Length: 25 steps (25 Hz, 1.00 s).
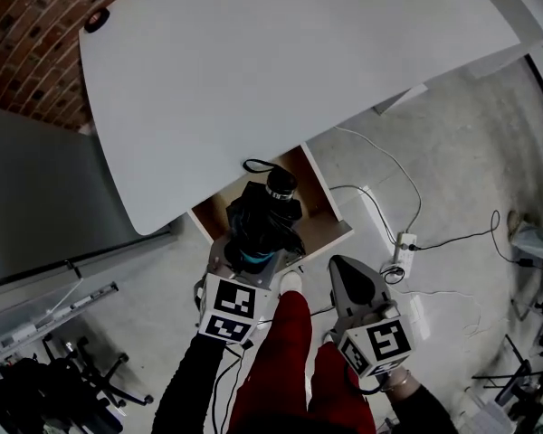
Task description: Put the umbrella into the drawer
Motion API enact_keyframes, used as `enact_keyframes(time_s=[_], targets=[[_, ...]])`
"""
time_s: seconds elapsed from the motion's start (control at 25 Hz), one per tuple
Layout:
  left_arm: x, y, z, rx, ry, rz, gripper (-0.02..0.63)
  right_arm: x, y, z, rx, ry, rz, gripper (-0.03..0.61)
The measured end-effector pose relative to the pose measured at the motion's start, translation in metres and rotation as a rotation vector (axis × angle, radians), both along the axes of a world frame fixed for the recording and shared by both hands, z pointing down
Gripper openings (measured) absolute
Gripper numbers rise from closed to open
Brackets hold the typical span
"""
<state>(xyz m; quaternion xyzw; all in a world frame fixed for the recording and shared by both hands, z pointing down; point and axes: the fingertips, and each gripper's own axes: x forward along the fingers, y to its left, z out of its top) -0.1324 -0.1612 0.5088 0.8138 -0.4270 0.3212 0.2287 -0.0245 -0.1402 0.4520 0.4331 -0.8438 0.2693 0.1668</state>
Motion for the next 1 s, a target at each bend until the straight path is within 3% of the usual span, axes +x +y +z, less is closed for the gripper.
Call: enact_keyframes(time_s=[0.28,1.0], targets=[[0.002,-0.006,0.029,-0.047,-0.040,0.043,0.255,0.000,-0.007,0.017,-0.022,0.010,0.006,0.002],[0.000,-0.017,0.098,-0.224,-0.045,-0.010,0.255,0.002,0.008,0.063,-0.127,0.023,0.016,0.002]])
